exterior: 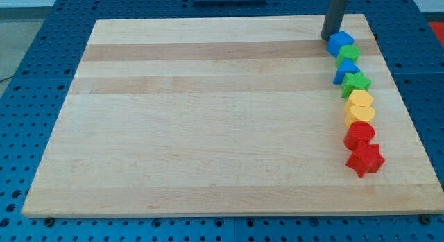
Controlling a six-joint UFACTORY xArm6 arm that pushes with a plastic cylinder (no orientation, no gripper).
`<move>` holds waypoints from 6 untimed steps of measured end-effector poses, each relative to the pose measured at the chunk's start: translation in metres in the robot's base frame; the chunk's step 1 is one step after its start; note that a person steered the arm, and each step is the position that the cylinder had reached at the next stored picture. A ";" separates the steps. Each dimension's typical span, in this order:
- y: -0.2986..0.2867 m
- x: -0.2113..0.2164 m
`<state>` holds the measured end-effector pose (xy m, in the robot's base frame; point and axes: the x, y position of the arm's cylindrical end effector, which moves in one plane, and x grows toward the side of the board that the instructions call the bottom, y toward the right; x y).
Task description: Move the blue cube diagonal the blue triangle
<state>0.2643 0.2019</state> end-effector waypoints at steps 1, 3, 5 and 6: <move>0.000 0.000; 0.025 -0.069; 0.138 -0.040; 0.129 -0.006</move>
<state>0.2583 0.3313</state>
